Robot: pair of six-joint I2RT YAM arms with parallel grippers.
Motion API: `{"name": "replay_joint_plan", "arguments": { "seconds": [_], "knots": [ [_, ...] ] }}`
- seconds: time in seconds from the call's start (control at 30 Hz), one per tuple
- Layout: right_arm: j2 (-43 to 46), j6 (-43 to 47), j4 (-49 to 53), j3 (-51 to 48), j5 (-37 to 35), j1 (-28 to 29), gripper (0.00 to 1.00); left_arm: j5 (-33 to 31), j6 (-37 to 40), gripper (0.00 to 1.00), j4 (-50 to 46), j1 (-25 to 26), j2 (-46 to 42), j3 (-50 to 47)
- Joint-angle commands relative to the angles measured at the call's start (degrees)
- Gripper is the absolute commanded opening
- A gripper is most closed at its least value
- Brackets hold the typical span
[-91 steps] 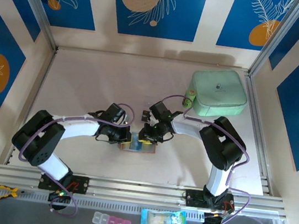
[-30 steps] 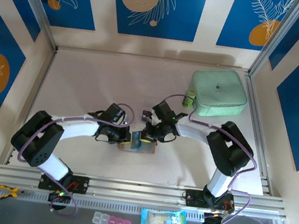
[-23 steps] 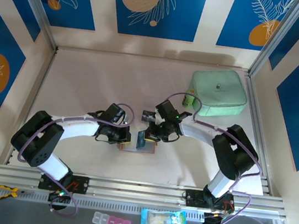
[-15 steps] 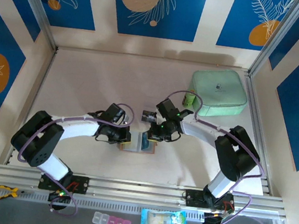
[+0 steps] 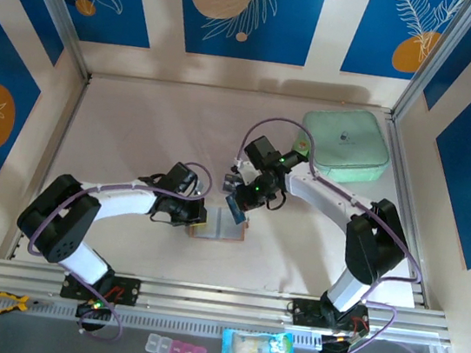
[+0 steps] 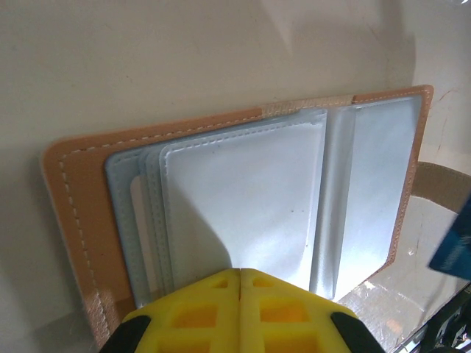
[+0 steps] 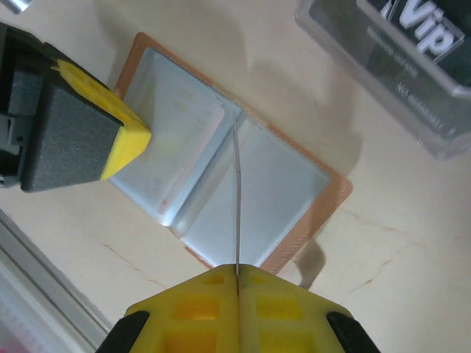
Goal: Take the credit cards out of the card holder
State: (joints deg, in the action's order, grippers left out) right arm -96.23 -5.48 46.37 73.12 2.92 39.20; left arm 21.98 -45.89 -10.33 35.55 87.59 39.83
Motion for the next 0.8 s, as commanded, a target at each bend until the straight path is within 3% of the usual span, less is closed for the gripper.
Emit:
{"name": "replay_joint_plan", "arguments": {
  "seconds": [0.0,0.1,0.27,0.77],
  "knots": [
    [-1.5,16.0,5.3,2.5,-1.4,-0.4,0.0,-1.1,1.5,0.08,-2.0,0.3,-1.4,1.2],
    [-2.7,24.6,7.2,5.8,-0.1,-1.2,0.0,-1.5,1.5,0.09,-2.5,0.3,-2.3,1.2],
    [-5.2,35.3,9.1,11.4,-4.2,-2.6,0.0,-2.0,1.4,0.11,-3.3,0.3,-3.8,1.1],
    [-19.4,47.1,17.1,35.2,1.7,-11.8,0.0,-3.6,0.7,0.13,-5.5,0.2,-8.9,-1.2]
  ]
}}
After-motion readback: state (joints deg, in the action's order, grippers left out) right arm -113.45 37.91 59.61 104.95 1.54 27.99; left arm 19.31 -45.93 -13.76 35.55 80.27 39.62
